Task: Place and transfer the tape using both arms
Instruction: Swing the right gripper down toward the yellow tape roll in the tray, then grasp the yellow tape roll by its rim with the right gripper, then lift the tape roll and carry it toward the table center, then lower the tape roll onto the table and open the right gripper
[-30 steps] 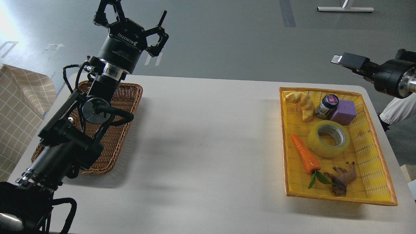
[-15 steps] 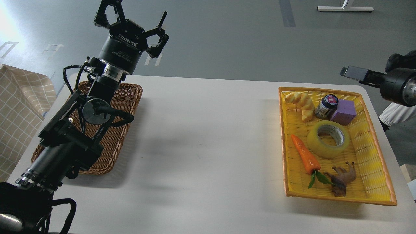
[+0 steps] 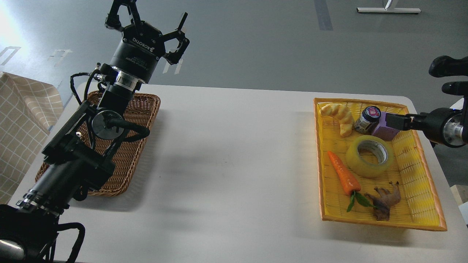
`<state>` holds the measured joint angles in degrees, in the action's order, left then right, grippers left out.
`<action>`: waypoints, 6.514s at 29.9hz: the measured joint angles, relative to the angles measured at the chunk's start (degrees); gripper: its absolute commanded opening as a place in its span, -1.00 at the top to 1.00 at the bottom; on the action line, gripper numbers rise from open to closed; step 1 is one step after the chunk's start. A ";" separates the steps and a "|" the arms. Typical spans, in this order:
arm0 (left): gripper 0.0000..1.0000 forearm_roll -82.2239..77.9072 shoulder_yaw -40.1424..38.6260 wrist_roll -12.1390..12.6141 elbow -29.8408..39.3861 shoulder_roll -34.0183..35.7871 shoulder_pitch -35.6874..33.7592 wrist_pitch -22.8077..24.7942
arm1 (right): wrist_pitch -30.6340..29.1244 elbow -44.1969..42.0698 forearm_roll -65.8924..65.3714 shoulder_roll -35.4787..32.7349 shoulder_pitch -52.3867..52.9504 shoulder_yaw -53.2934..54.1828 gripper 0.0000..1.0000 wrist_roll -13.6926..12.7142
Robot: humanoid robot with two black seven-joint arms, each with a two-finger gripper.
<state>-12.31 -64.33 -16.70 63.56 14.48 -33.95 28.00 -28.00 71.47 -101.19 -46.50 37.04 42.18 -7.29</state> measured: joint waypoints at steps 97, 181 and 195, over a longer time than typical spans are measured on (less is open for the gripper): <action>-0.96 -0.09 -0.44 0.00 -0.63 -0.76 0.00 0.00 | 0.00 0.27 -5.46 21.97 15.76 -0.93 1.00 -1.03; -0.95 -0.08 -0.70 0.00 -0.10 -1.48 0.38 0.00 | 0.00 -21.80 -5.73 46.50 18.03 -21.49 1.00 -1.06; -0.95 -0.08 -0.87 -0.02 -0.05 -1.30 0.37 0.00 | 0.00 -21.65 -5.69 46.50 18.02 -21.58 1.00 -1.06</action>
<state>-12.39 -65.20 -16.72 63.51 13.18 -33.58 28.00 -28.00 49.82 -106.88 0.00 55.06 20.60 -8.36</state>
